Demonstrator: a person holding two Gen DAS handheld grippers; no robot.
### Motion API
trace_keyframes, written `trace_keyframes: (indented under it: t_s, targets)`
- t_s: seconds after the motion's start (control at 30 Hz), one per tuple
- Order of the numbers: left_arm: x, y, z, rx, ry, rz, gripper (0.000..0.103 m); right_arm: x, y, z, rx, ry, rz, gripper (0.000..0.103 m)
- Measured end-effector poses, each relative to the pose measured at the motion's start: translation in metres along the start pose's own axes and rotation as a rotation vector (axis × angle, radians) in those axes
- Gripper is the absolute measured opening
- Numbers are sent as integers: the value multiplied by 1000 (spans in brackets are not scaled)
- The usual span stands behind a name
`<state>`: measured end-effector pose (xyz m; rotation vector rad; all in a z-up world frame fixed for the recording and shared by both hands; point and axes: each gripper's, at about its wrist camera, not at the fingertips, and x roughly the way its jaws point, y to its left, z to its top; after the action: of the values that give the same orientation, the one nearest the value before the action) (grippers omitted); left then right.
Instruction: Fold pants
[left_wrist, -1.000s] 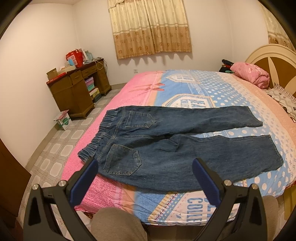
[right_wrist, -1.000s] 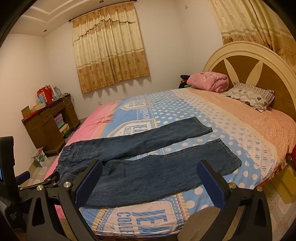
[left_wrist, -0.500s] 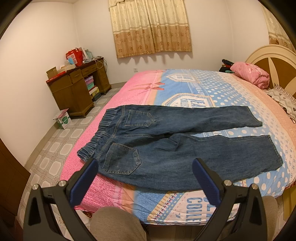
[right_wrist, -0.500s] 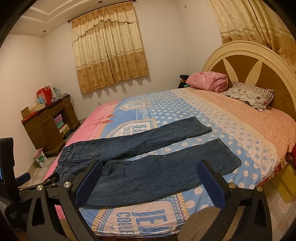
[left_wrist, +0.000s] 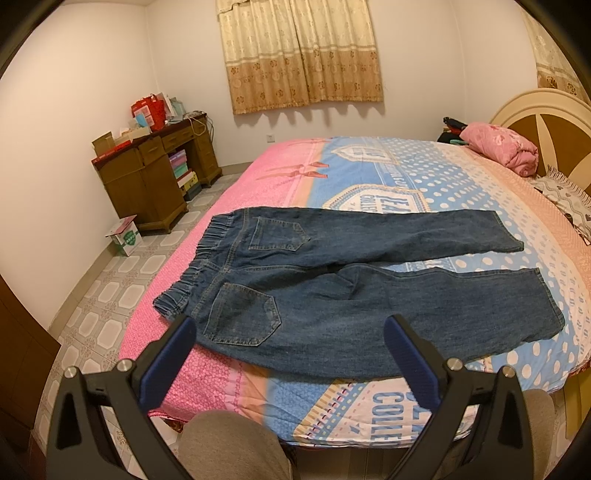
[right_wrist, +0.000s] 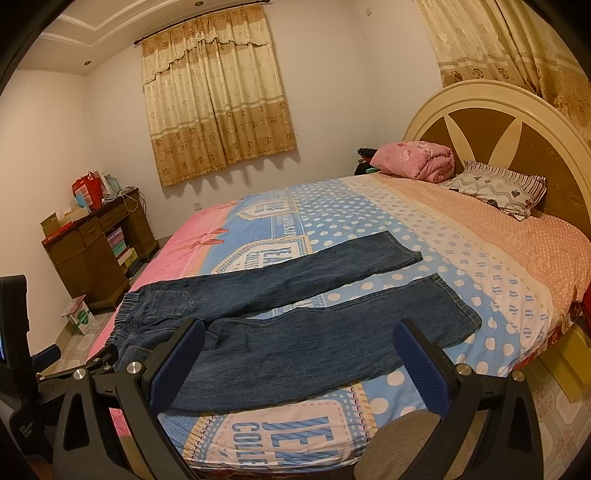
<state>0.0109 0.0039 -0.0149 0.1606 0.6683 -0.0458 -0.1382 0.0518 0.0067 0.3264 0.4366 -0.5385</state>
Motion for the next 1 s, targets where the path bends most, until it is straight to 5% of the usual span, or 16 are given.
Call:
trace_keyframes:
  t_s: [0.5,1.0]
  targets:
    - [11,-4,-8,2,22,0,103,4,-5,-1,-2,5,-18,102]
    - [60,1,0,11,84,10,103,56,-8,18,-24,62,-24,102]
